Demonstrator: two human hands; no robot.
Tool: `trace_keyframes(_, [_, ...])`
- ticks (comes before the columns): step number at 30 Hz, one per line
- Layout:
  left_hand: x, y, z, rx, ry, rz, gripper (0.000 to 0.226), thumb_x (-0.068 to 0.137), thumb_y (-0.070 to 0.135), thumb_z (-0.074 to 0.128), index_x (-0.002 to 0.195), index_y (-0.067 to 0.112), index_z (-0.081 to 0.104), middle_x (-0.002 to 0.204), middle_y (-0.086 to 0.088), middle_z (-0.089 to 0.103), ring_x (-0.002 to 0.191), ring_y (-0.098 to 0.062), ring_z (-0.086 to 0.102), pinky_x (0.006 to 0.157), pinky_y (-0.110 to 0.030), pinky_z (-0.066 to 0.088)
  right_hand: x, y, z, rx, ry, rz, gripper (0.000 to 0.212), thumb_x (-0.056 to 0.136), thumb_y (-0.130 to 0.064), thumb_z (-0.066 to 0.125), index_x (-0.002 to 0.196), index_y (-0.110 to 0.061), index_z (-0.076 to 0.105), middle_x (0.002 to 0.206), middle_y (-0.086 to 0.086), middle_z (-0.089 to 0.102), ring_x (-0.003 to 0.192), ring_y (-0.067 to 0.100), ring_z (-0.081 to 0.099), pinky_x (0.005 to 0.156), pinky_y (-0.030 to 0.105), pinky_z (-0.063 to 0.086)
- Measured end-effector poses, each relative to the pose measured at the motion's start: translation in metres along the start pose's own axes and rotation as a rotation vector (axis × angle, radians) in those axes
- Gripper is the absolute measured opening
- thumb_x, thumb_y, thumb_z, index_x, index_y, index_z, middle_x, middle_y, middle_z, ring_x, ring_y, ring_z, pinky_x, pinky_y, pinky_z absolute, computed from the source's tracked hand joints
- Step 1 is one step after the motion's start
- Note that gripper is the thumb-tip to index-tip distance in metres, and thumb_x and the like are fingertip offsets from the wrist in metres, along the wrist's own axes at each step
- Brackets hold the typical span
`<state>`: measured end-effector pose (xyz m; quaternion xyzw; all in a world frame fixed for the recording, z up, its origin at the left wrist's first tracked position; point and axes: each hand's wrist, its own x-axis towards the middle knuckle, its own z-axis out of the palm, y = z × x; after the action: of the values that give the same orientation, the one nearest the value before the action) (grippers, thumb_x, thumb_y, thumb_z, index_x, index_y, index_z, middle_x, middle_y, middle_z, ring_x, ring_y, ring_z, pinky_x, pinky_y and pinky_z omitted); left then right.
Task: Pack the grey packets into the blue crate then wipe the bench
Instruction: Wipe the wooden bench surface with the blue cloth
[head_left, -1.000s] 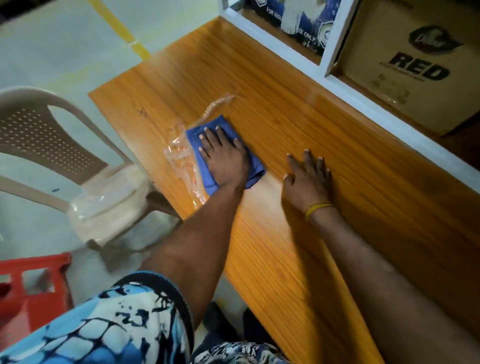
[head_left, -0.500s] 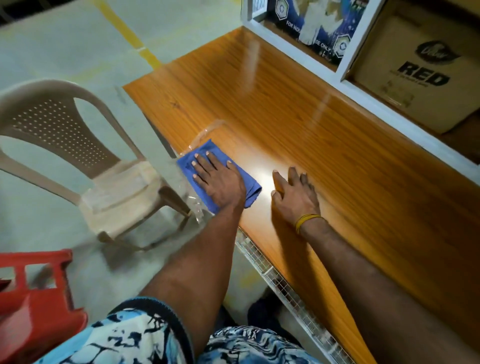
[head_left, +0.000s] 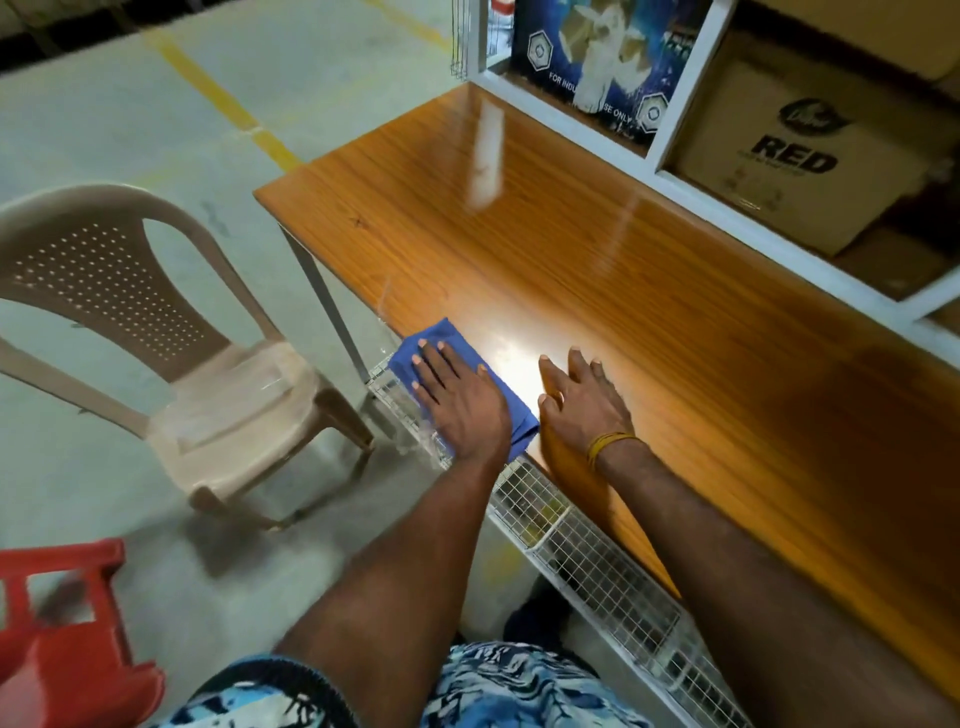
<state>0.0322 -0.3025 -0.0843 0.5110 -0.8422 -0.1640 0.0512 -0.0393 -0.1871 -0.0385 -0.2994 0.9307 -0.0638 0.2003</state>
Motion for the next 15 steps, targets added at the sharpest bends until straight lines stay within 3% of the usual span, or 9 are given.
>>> trace_keyframes(3, [-0.006, -0.005, 0.000, 0.115, -0.001, 0.181, 0.061, 0.107, 0.035, 0.027, 0.156, 0.002, 0.014, 0.164, -0.017, 0.010, 0.152, -0.031, 0.009, 0.121, -0.048, 0.009, -0.001, -0.001, 0.006, 0.007, 0.008, 0.006, 0.057, 0.102, -0.041, 0.036, 0.154, -0.039, 0.015, 0.166, 0.004, 0.000, 0.151, 0.034, 0.003, 0.121, 0.045, 0.013])
trace_keyframes(11, [0.016, -0.013, -0.006, 0.223, -0.160, 0.625, 0.062, 0.106, 0.034, 0.022, 0.157, 0.006, 0.002, 0.165, -0.011, -0.004, 0.153, -0.027, -0.003, 0.122, -0.043, -0.003, -0.012, 0.018, 0.011, 0.023, 0.045, -0.045, 0.055, 0.101, -0.045, 0.038, 0.153, -0.041, 0.021, 0.166, -0.002, 0.007, 0.152, 0.025, 0.008, 0.121, 0.041, 0.012])
trace_keyframes(15, [0.037, -0.007, -0.007, 0.244, -0.245, 0.787, 0.063, 0.105, 0.035, 0.022, 0.157, 0.011, -0.003, 0.166, -0.007, -0.009, 0.153, -0.023, -0.008, 0.123, -0.042, -0.006, -0.010, 0.027, 0.013, 0.068, 0.111, 0.064, 0.057, 0.100, -0.049, 0.038, 0.154, -0.038, 0.022, 0.165, -0.002, 0.007, 0.152, 0.022, 0.008, 0.121, 0.040, 0.008])
